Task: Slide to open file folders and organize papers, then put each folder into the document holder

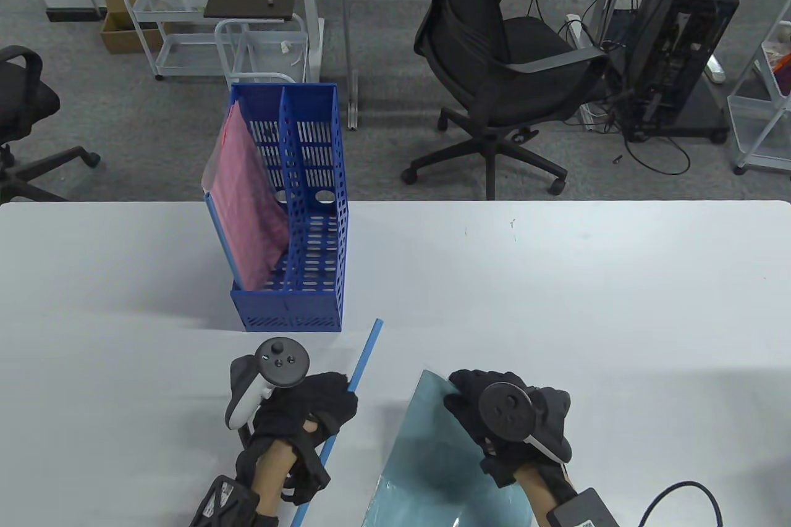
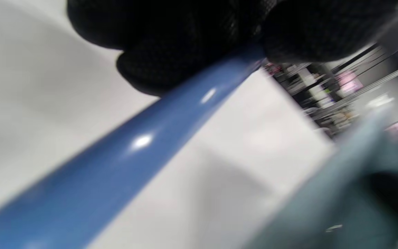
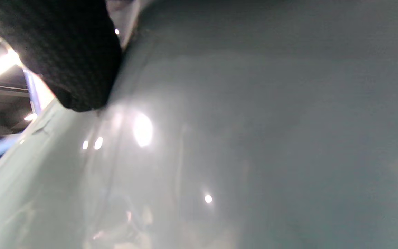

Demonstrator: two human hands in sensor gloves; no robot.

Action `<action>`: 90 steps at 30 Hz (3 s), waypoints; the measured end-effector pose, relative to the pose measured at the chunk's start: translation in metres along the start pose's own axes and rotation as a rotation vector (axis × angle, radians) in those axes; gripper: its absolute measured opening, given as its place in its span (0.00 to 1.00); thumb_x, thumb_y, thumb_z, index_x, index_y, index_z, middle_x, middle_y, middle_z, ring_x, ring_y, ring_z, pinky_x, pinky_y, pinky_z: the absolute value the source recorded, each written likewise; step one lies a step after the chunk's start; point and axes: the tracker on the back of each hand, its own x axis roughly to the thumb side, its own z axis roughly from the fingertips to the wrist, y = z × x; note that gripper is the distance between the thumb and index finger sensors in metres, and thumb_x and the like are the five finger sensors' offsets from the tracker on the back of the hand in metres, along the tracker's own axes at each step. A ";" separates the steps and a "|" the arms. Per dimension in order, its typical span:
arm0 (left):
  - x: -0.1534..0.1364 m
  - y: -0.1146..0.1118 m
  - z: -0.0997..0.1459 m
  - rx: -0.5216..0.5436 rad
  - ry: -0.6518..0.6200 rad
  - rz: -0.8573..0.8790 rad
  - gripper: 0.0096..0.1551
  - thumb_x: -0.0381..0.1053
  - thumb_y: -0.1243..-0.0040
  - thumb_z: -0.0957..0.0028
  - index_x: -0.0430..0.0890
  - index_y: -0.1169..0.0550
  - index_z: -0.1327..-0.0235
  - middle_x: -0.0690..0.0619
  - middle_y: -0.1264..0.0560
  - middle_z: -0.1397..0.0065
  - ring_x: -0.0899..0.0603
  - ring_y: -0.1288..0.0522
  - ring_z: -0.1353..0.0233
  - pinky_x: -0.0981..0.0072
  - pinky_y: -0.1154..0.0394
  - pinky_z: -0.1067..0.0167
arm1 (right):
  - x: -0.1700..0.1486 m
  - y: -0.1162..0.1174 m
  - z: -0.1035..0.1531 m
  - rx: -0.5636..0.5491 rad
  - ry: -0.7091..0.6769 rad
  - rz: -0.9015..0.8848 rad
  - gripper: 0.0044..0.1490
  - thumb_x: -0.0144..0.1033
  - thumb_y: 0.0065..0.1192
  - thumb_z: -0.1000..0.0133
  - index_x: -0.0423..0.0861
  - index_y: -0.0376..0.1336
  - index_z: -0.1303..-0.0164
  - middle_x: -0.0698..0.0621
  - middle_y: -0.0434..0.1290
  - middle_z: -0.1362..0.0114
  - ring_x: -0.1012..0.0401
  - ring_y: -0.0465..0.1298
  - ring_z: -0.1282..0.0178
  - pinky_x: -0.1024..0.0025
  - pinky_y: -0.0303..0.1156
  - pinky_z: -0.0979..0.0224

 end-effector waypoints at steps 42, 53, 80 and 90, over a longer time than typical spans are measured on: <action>0.041 0.005 0.025 0.295 -0.322 0.110 0.26 0.59 0.34 0.53 0.52 0.16 0.43 0.53 0.13 0.48 0.51 0.10 0.63 0.62 0.13 0.62 | 0.060 0.011 0.016 0.186 -0.276 0.013 0.26 0.50 0.73 0.62 0.52 0.76 0.55 0.56 0.85 0.61 0.61 0.83 0.68 0.60 0.82 0.46; 0.044 -0.048 0.000 -0.038 -0.237 -0.009 0.26 0.57 0.35 0.51 0.47 0.17 0.42 0.48 0.15 0.50 0.48 0.13 0.64 0.56 0.16 0.62 | 0.002 0.003 0.002 0.172 0.099 -0.315 0.25 0.50 0.72 0.60 0.52 0.77 0.56 0.56 0.86 0.62 0.62 0.83 0.70 0.62 0.82 0.48; 0.031 -0.069 0.005 -0.252 -0.188 -0.155 0.26 0.57 0.35 0.51 0.47 0.16 0.43 0.47 0.15 0.51 0.47 0.13 0.64 0.55 0.16 0.61 | -0.047 -0.004 -0.002 0.090 0.338 -0.481 0.24 0.50 0.71 0.59 0.52 0.78 0.57 0.55 0.86 0.63 0.63 0.83 0.70 0.62 0.82 0.48; 0.031 -0.068 0.007 -0.295 -0.184 -0.162 0.26 0.57 0.36 0.51 0.48 0.16 0.43 0.47 0.15 0.50 0.47 0.13 0.63 0.55 0.16 0.60 | -0.044 -0.009 -0.001 0.053 0.323 -0.447 0.24 0.50 0.71 0.60 0.53 0.78 0.57 0.55 0.86 0.63 0.63 0.83 0.71 0.62 0.83 0.49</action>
